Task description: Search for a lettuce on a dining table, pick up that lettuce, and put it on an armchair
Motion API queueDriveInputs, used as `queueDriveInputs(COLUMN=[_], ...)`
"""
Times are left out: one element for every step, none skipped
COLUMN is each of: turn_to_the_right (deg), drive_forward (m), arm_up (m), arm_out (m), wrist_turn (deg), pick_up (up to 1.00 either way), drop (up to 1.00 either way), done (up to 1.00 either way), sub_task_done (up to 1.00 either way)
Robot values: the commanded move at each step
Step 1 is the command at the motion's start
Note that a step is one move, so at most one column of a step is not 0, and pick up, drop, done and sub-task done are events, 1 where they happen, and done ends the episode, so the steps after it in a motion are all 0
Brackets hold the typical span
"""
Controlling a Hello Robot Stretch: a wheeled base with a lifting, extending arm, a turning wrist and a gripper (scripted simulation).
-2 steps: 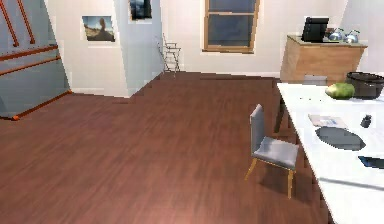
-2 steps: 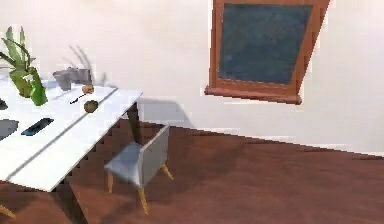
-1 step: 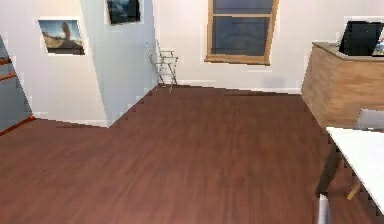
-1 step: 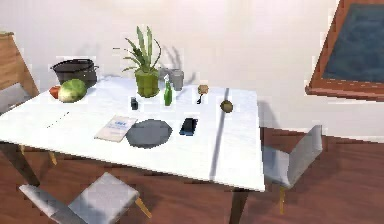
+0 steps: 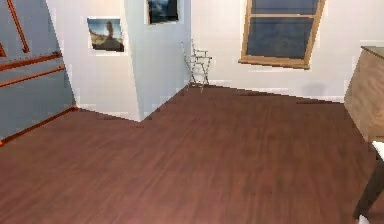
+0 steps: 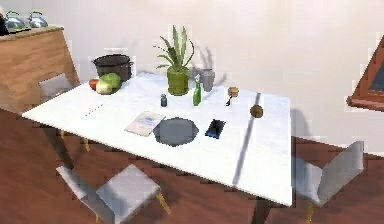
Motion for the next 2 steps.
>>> queueDriveInputs(turn_to_the_right=[0.0,21.0], drive_forward=[0.25,0.00], arm_up=[0.00,0.00], arm_out=[0.00,0.00], wrist_turn=[0.0,0.0], pick_up=[0.00,0.00], drop=[0.00,0.00], done=[0.00,0.00], sub_task_done=[0.00,0.00])
